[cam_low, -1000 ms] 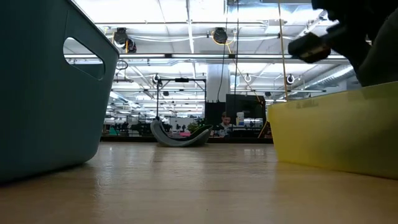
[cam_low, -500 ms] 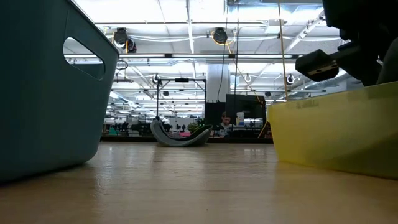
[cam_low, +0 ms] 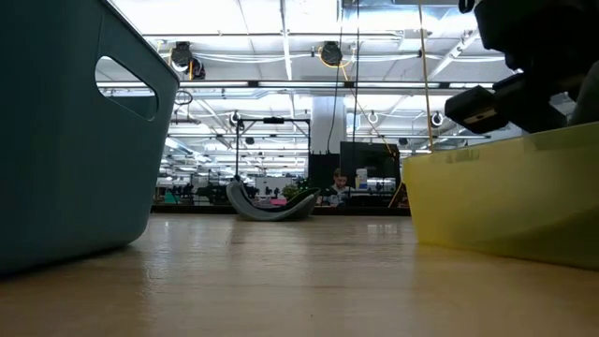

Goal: Pick & Place hat
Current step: Put the right gray cap into the yellow bin, then put the gray cap into the yellow bin

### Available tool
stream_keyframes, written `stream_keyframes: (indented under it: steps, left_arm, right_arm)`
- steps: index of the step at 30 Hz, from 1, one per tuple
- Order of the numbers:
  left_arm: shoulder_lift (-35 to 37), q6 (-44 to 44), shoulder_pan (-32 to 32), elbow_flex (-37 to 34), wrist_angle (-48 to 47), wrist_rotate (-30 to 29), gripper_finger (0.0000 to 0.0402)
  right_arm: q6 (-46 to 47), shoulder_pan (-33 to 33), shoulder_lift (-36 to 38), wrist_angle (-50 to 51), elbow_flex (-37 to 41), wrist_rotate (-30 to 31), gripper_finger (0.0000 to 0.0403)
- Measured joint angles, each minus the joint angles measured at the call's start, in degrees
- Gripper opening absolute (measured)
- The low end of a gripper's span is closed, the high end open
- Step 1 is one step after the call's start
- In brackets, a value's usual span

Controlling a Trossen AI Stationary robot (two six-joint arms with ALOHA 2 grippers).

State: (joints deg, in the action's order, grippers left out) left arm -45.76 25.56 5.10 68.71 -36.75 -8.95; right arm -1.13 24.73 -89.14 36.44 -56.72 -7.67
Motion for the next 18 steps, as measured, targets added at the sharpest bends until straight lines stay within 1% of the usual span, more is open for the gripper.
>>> stream_keyframes:
  steps: [8, 11, 15, 18]
  left_arm:
    - [0.0, 0.1, 0.0, 0.0, -1.0, 0.0, 0.0225]
    - [0.0, 0.1, 0.0, 0.0, -1.1, 0.0, 0.0225]
    - [0.0, 0.5, 0.0, 0.0, -1.1, 0.0, 0.0225]
    - [0.0, 0.3, 0.0, 0.0, -1.1, 0.0, 0.0225]
  right_arm:
    - [0.1, -2.9, 6.6, 0.8, 0.1, 0.2, 0.0196]
    - [0.1, -3.8, 9.1, 0.7, 0.1, -2.4, 0.0229]
    - [0.4, -4.7, 12.6, -0.2, 0.1, -5.8, 0.0260]
    - [0.4, -5.1, 15.6, -1.7, 0.1, -5.4, 0.0273]
